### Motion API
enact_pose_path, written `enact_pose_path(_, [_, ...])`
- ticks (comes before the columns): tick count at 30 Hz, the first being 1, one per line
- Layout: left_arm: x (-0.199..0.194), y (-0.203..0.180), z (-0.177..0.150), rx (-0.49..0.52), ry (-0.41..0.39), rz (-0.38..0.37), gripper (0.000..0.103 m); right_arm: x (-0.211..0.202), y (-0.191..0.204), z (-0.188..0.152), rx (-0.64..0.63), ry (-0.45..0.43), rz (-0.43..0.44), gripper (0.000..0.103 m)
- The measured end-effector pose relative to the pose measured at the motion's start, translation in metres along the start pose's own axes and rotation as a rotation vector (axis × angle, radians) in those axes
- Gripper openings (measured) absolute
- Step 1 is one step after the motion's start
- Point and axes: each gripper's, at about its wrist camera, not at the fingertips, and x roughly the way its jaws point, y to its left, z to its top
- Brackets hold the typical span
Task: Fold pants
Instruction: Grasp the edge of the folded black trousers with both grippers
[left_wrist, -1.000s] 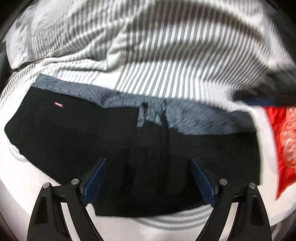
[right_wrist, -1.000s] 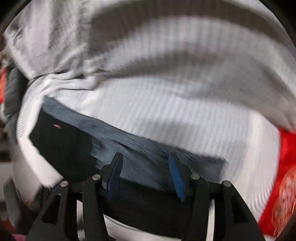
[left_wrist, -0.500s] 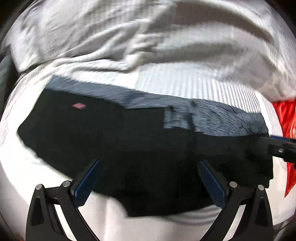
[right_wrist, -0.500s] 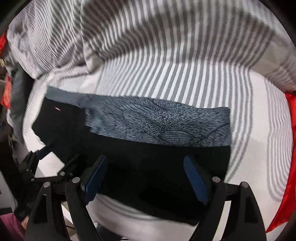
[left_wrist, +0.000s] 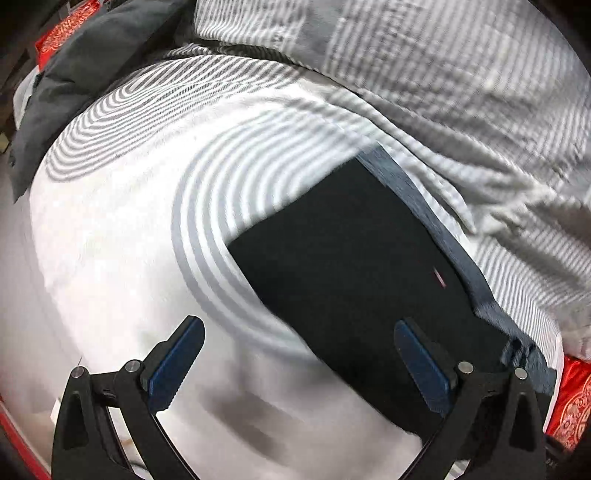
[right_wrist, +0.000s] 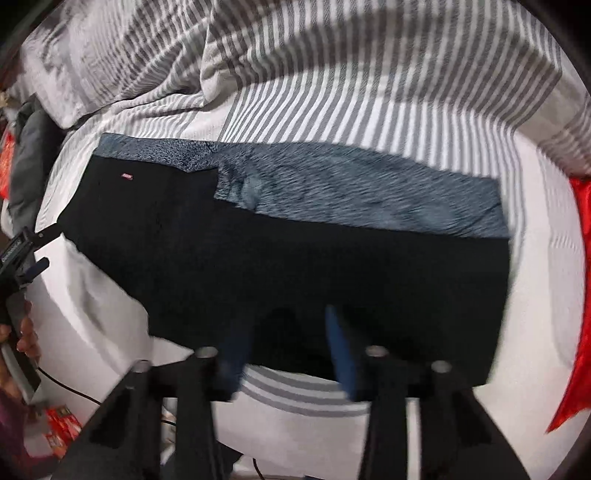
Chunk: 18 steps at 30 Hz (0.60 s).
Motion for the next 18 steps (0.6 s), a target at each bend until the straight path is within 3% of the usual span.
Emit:
enact_pose_path(6, [0.036,0.031,0.025,-0.049,0.051,-0.121,0.103,0.022,0.021,0.001,0.011,-0.02,-0.079,0.042])
enact_pose_path(9, [0.051,0.029,0.026,-0.037,0.086,-0.155,0.089,0.021,0.02,0.003,0.024,-0.014,-0.084,0.042])
enact_pose_path(11, [0.051,0.024,0.026,-0.011,0.07,-0.166,0.089,0.017,0.023,0.004,0.012,-0.01,-0.101,0.042])
enact_pose_path(12, [0.049,0.023,0.025,-0.004,0.067,-0.181,0.083,0.013,0.027,0.005,0.007,-0.016,-0.105,0.042])
enact_pose_path(13, [0.05,0.021,0.025,0.003,0.073,-0.198,0.076,0.005,0.032,0.008,-0.004,-0.035,-0.067,0.042])
enact_pose_path(16, [0.053,0.015,0.025,0.02,0.077,-0.191,0.075,-0.008,0.068,0.031,-0.102,-0.054,0.051,0.045])
enact_pose_path(18, [0.053,0.016,0.026,0.019,0.076,-0.193,0.075,-0.002,0.102,0.062,-0.185,-0.048,0.131,0.061])
